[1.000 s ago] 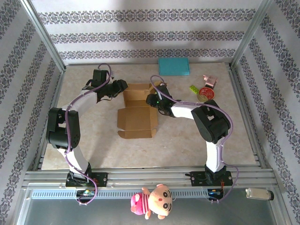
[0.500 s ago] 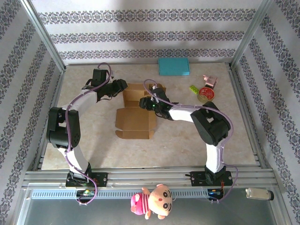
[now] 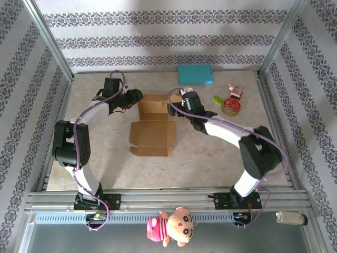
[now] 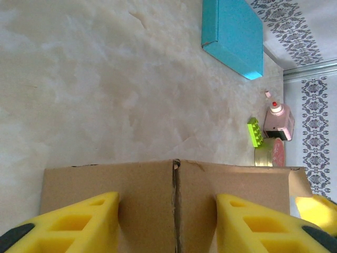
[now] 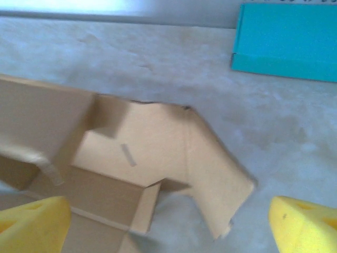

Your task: Fold the paper box

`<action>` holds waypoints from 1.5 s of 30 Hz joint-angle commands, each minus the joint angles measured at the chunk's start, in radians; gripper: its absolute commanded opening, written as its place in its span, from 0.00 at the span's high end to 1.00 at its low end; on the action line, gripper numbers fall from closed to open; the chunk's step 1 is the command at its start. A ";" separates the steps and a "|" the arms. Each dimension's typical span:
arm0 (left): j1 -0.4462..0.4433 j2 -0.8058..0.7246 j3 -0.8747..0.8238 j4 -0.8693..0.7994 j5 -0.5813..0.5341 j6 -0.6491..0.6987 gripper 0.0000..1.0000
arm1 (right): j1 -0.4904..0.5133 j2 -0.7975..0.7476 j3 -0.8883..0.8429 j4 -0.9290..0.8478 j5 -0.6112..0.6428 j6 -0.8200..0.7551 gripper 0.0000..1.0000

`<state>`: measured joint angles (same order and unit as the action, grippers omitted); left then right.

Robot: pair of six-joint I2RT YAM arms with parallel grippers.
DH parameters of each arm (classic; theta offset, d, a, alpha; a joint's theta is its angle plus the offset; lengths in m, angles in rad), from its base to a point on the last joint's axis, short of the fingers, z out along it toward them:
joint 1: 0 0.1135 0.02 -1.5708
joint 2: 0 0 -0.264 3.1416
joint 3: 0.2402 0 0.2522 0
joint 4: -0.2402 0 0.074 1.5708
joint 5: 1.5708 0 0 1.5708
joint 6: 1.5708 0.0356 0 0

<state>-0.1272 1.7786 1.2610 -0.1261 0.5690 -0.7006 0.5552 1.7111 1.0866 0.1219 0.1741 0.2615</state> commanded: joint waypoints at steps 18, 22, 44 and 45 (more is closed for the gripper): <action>-0.014 0.033 -0.009 -0.020 0.006 0.010 0.54 | -0.002 0.075 0.088 -0.090 -0.162 0.214 0.91; -0.012 -0.065 -0.035 -0.044 -0.100 0.084 0.34 | 0.014 0.081 0.077 -0.088 -0.022 0.135 0.96; -0.435 -0.174 -0.354 0.252 -0.259 -0.129 1.00 | 0.036 0.095 0.050 -0.040 0.109 0.044 0.97; -0.440 -0.130 -0.345 0.287 -0.238 -0.130 1.00 | 0.037 0.093 0.048 -0.040 0.107 0.047 0.97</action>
<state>-0.5568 1.5806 0.8715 0.0330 0.2668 -0.7902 0.5854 1.8294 1.1492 0.0566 0.2653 0.3073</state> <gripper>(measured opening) 0.048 0.067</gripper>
